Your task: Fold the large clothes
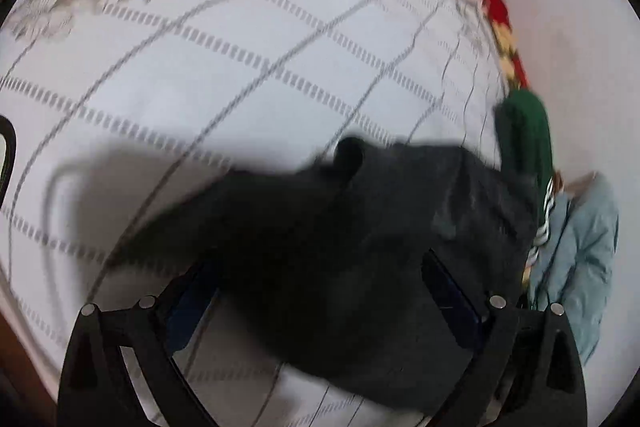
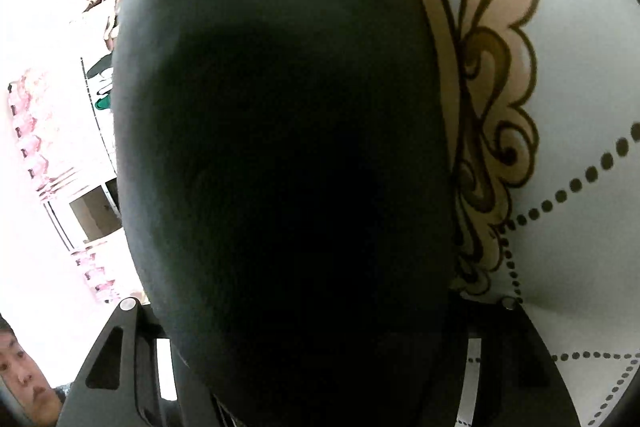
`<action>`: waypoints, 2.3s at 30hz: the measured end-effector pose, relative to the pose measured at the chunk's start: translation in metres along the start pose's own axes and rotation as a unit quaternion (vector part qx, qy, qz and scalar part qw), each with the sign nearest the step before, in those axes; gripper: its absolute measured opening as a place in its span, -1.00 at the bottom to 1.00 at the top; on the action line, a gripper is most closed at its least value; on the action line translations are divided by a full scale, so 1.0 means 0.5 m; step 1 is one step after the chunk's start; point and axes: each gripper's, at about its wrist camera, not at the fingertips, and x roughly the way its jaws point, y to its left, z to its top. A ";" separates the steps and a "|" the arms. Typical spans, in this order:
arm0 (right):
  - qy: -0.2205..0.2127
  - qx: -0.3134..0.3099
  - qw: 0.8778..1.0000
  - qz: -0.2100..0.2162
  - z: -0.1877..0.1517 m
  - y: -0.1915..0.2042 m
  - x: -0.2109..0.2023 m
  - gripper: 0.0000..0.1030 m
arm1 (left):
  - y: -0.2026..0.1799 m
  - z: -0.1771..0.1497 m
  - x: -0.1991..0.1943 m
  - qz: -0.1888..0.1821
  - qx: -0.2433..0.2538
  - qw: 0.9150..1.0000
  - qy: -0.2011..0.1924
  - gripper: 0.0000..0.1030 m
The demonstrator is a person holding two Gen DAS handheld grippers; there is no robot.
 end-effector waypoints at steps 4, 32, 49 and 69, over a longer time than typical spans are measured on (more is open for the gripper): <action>-0.037 -0.022 0.999 0.012 -0.036 0.028 0.031 0.02 | -0.024 0.033 0.009 0.010 0.004 0.999 -0.039 -0.24; -0.127 -0.176 0.966 0.142 0.133 0.401 -0.326 -0.12 | -0.648 0.248 -0.015 -0.106 0.193 0.970 -0.101 -0.30; -0.113 -0.077 0.986 0.095 0.495 0.190 -0.475 0.00 | -0.823 0.322 0.407 -0.068 0.235 0.969 -0.034 -0.22; -0.372 -0.121 0.773 -0.499 -0.050 0.670 -0.422 1.00 | -0.891 0.155 0.082 0.114 0.463 0.871 -0.118 0.96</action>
